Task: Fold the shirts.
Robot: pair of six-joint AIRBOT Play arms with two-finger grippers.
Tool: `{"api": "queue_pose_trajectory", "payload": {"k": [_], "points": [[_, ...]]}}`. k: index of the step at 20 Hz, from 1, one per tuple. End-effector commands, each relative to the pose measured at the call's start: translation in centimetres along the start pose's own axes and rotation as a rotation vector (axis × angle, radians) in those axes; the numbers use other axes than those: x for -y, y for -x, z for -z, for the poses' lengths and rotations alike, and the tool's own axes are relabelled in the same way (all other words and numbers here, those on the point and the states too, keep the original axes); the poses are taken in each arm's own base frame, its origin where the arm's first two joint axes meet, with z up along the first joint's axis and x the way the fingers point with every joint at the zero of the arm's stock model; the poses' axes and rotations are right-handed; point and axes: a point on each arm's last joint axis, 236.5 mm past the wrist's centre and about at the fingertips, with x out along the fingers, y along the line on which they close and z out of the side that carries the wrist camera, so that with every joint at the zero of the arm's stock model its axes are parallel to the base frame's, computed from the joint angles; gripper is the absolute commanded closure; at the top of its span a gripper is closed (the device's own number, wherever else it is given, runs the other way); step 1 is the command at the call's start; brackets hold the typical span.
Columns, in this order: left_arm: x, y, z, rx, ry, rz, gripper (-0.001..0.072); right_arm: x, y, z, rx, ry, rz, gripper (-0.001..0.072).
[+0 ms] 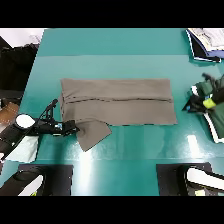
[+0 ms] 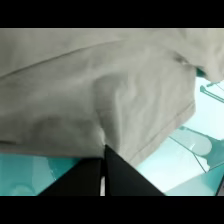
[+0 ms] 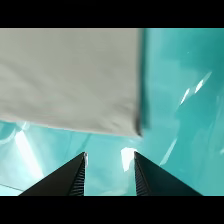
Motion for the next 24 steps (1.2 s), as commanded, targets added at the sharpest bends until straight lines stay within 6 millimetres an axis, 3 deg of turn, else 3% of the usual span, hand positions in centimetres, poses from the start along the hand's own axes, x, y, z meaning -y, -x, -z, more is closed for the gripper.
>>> {"api": "queue_pose_trajectory", "payload": {"k": [1,9,10,11,12,15,17,19,21,24], "points": [[0.4,0.2,0.0,-0.006,-0.017,0.005,0.068,2.0,-4.4,2.9,-0.014,-0.071,-0.091,0.0367],[0.4,0.2,0.2,-0.016,-0.017,0.006,0.068,0.2,-7.8,2.6,-0.02,-0.025,-0.122,0.0372],[0.4,0.2,0.5,-0.027,-0.017,0.007,0.068,0.0,-8.0,2.4,-0.029,-0.015,-0.121,0.0424],[0.4,0.2,0.7,-0.035,-0.018,0.007,0.068,-0.1,-7.9,2.2,-0.025,-0.004,-0.115,0.0552],[0.4,0.3,1.0,-0.047,-0.026,0.003,0.068,0.0,-7.5,2.0,-0.015,0.008,-0.1,0.0699],[0.6,1.4,2.6,-0.135,-0.08,-0.018,0.0682,0.5,-5.1,1.9,0.055,0.027,-0.063,0.0697],[1.7,2.9,3.7,-0.187,-0.124,-0.01,0.0682,1.7,-2.6,3.7,0.058,0.035,-0.011,0.0698],[3.6,4.8,3.3,-0.15,-0.187,0.015,0.0682,2.2,-0.5,5.2,0.079,0.012,0.01,0.0699],[5.6,6.7,1.8,-0.066,-0.25,0.032,0.0681,2.2,1.1,4.5,0.173,-0.003,0.035,0.0699],[7.9,8.5,-3.2,0.139,-0.296,0.044,0.0681,0.7,2.2,2.4,0.293,0.011,0.011,0.0699]]}}
